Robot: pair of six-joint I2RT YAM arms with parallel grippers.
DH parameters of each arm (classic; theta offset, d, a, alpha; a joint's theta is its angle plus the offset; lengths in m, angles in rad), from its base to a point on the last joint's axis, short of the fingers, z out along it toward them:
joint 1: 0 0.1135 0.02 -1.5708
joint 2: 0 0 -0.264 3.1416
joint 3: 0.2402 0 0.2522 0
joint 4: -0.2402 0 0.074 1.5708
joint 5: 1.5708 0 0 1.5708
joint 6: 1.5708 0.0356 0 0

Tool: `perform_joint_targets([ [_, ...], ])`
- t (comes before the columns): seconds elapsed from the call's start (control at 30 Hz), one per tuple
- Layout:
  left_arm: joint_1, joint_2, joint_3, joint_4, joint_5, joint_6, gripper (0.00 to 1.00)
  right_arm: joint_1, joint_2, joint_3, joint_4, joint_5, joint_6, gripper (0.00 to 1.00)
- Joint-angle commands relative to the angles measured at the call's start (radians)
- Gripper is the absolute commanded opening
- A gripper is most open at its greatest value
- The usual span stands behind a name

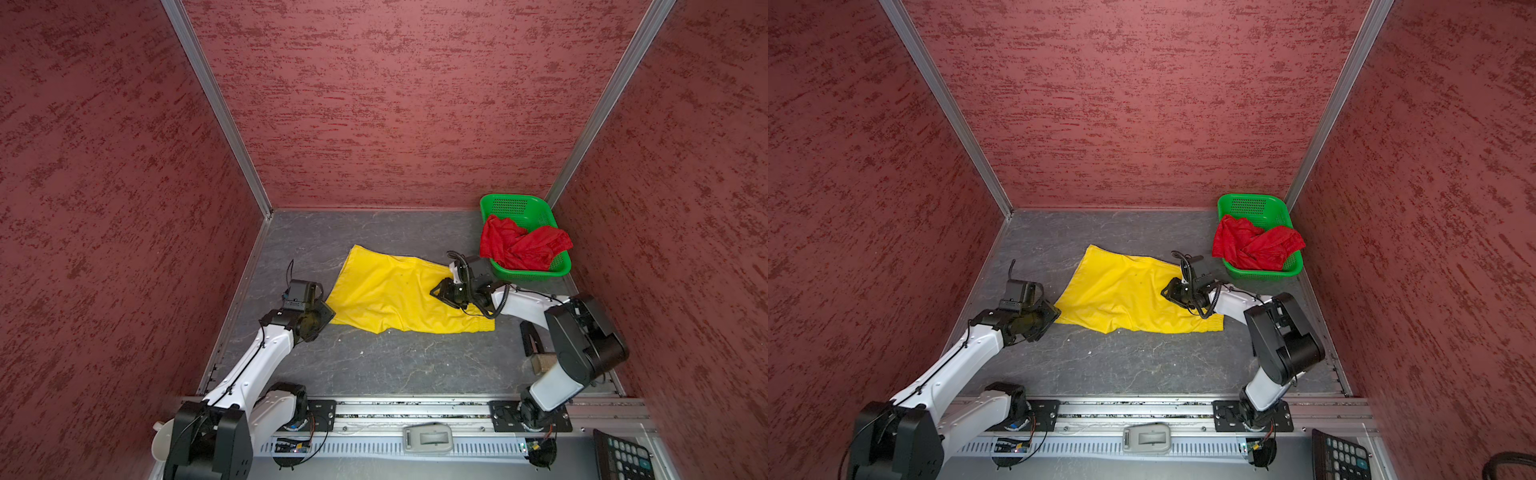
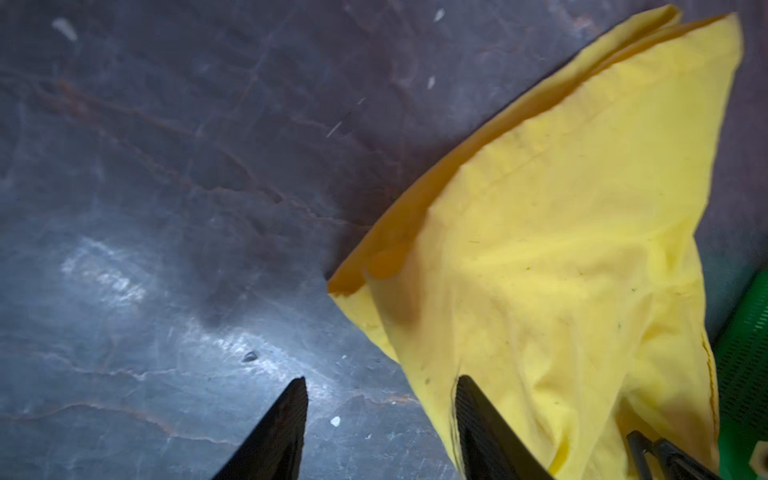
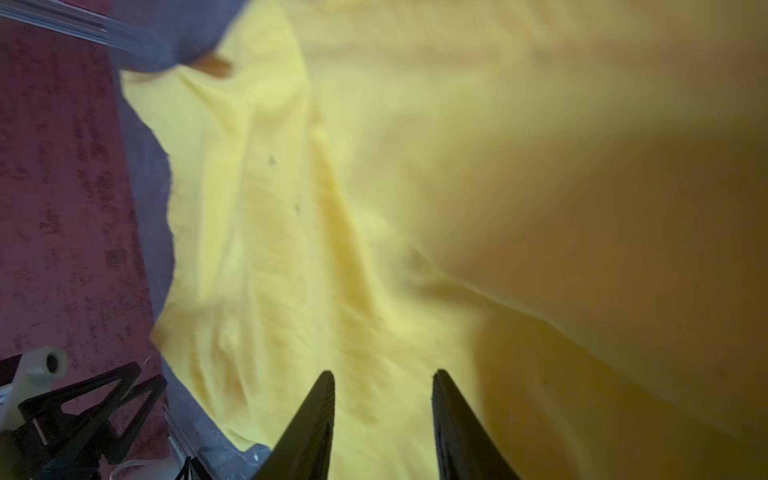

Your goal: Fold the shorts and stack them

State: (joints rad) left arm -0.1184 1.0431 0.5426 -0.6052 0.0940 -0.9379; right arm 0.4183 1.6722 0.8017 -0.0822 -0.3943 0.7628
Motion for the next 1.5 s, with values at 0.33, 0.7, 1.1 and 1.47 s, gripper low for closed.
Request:
perform_joint_targets([
  [0.33,0.015,0.168,-0.026,0.202,0.037,-0.105,0.54,0.005,0.052,-0.042,-0.008,0.03,0.003,0.4],
  [0.7,0.016,0.15,-0.016,0.237,0.042,-0.099,0.57,0.005,0.044,-0.091,-0.008,0.034,0.0,0.4],
  [1.1,0.034,-0.006,-0.043,0.196,-0.015,-0.134,0.58,0.005,0.067,-0.085,0.019,0.005,0.01,0.4],
  [1.47,0.036,0.143,-0.028,0.258,0.026,-0.149,0.57,0.005,0.074,-0.085,0.022,-0.002,0.01,0.4],
])
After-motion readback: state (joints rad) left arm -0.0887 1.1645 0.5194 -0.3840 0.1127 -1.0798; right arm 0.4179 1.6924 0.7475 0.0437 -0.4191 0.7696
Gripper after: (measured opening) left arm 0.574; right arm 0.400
